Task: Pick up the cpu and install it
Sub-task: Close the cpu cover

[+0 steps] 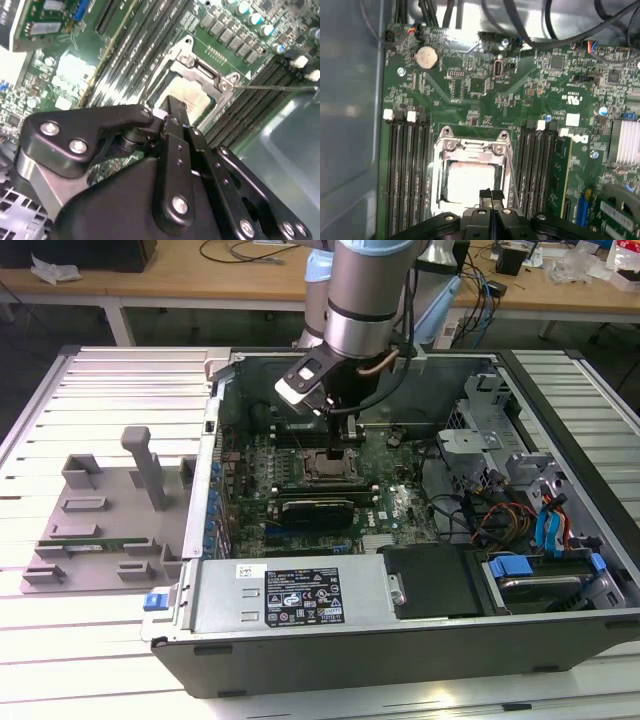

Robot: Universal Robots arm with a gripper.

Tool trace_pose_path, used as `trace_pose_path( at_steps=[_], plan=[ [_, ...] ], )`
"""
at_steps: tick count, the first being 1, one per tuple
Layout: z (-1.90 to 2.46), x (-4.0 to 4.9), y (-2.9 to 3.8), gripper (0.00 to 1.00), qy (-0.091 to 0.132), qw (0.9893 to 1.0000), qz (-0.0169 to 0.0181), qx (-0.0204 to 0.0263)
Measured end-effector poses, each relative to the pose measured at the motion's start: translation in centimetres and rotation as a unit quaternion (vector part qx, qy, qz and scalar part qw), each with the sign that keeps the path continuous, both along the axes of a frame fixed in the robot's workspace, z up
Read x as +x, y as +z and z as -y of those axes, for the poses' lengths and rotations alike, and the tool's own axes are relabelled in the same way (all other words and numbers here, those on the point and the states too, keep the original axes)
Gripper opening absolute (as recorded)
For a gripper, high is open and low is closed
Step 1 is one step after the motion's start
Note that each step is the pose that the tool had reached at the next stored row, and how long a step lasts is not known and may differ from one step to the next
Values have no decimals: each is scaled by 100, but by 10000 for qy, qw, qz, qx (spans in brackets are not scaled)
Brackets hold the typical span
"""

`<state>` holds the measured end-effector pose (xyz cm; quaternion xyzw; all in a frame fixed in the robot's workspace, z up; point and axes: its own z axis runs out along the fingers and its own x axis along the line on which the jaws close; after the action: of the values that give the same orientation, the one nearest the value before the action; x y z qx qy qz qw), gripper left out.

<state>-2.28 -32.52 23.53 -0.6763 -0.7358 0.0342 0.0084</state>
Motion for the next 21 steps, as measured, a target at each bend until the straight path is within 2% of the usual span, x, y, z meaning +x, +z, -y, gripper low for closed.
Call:
trace_pose_path(
  at_steps=[1, 10, 21],
  plan=[
    [-2, 11, 86, 11, -1, 10000, -5, 1],
    [-29, 12, 300, 11, 0, 10000, -5, 0],
    [-29, 9, 318, 11, -1, 10000, -5, 1]
  ],
)
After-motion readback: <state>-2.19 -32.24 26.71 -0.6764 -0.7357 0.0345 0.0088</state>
